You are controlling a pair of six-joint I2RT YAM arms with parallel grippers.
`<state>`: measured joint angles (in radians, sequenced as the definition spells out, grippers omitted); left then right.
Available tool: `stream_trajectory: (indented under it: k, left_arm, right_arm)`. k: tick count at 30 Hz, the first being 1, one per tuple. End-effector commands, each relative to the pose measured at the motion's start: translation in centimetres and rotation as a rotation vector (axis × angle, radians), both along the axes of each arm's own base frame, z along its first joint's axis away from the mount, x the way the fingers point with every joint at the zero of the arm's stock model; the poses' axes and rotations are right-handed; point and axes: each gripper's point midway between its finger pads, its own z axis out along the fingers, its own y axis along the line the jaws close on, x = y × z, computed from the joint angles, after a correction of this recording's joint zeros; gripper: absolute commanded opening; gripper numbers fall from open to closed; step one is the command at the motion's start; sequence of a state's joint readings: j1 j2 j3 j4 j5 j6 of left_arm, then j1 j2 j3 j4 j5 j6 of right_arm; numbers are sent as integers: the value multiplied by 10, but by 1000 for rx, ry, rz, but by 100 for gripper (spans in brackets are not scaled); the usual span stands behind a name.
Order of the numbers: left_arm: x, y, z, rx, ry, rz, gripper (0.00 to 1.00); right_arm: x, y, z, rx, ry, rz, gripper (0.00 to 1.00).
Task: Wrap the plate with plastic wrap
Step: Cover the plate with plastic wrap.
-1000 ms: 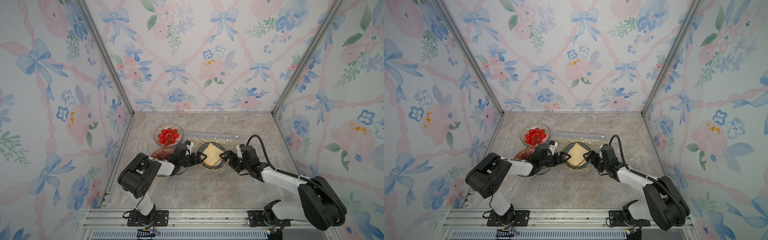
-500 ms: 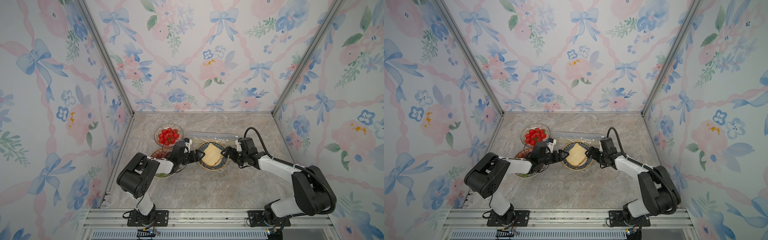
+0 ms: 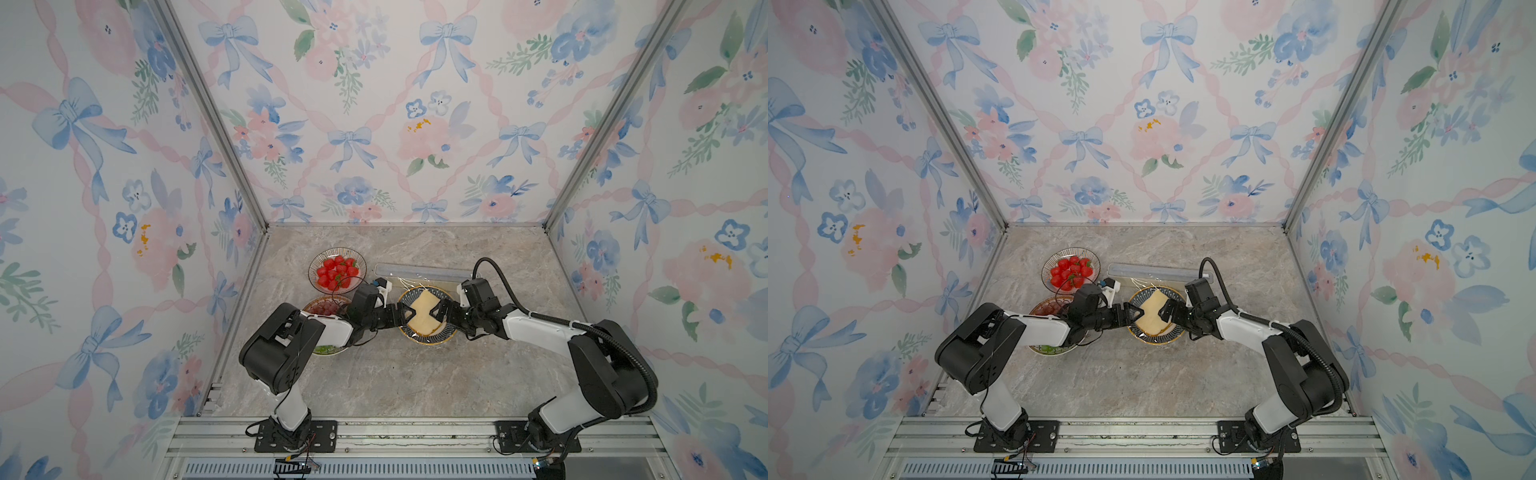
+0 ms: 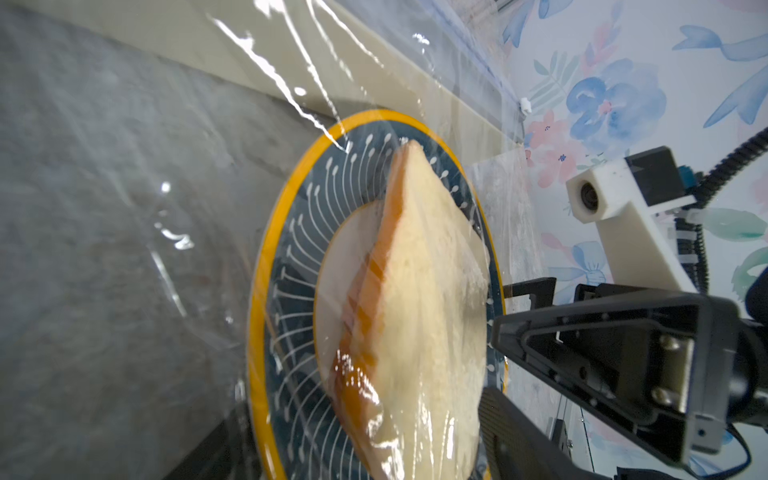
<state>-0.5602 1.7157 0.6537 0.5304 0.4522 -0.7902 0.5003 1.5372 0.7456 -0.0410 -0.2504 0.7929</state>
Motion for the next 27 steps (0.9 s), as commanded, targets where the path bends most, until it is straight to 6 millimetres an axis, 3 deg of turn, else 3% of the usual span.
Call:
stream_trajectory:
  k: [1,10,13,17,21,25,27]
  left_arm:
    - [-20,-16,26,-78,-38,-84,80]
    - [-26,6,8,-12,-18,-29,80]
    - [-19,22,3,55,-33,11,81]
    - [-13,47,5,242,-90,40,83]
    - [-4,54,33,281,-190,53,79]
    - [16,18,85,300,-369,-15,76]
    - [24,-9,103,299,-437,-63,74]
  right_arm:
    - [-12,22,25,92,-41,61,97]
    - [-25,5,10,44,-8,30,97]
    - [-31,-12,8,18,-1,-2,97]
    - [-46,-48,13,-58,14,-29,97]
    - [-52,-101,30,-91,-4,-92,97]
    - [-27,-154,64,-53,-120,-184,99]
    - [-11,-173,74,-4,-169,-228,92]
